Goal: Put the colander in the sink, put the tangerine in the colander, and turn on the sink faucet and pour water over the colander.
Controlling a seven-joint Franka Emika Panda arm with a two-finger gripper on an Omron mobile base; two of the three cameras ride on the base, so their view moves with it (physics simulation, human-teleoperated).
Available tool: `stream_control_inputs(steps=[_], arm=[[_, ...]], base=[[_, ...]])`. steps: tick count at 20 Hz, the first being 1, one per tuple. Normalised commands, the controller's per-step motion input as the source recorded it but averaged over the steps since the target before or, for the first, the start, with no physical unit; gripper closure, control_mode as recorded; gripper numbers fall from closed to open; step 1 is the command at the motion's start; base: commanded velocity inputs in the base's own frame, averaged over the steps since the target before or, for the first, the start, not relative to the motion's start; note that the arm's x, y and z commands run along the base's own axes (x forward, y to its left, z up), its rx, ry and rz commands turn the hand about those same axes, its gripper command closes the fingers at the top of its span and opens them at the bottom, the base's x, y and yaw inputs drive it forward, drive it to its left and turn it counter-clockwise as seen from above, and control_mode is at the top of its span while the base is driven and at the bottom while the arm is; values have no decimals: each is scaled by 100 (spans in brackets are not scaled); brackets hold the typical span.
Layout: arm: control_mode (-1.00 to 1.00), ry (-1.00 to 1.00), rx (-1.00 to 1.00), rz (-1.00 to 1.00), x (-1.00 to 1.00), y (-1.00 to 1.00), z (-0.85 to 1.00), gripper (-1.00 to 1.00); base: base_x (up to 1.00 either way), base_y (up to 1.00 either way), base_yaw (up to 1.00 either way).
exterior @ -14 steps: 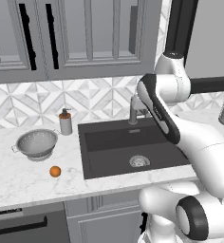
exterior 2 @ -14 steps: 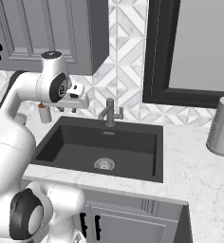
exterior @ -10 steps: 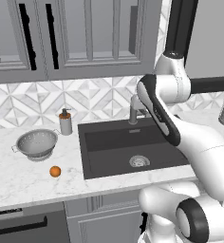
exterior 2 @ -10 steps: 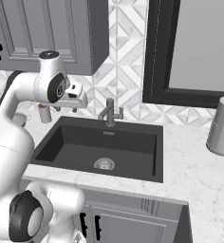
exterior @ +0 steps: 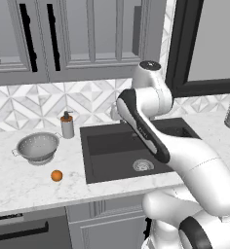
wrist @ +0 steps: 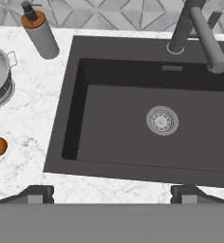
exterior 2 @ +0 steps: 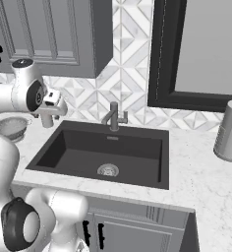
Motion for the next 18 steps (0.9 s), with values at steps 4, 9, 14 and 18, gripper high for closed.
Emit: stream_control_inputs(steps=[4, 9, 14, 18], arm=[[-100, 0, 14, -2, 9, 71, -26, -100], [-100, 7, 26, -4, 29, 49, -45, -100], [-100, 13, 22, -6, 21, 52, -48, -100], [-100, 10, 9, -9, 7, 53, -8, -100]], base=[[0, 0, 0], [0, 0, 0], [0, 0, 0], [0, 0, 0]])
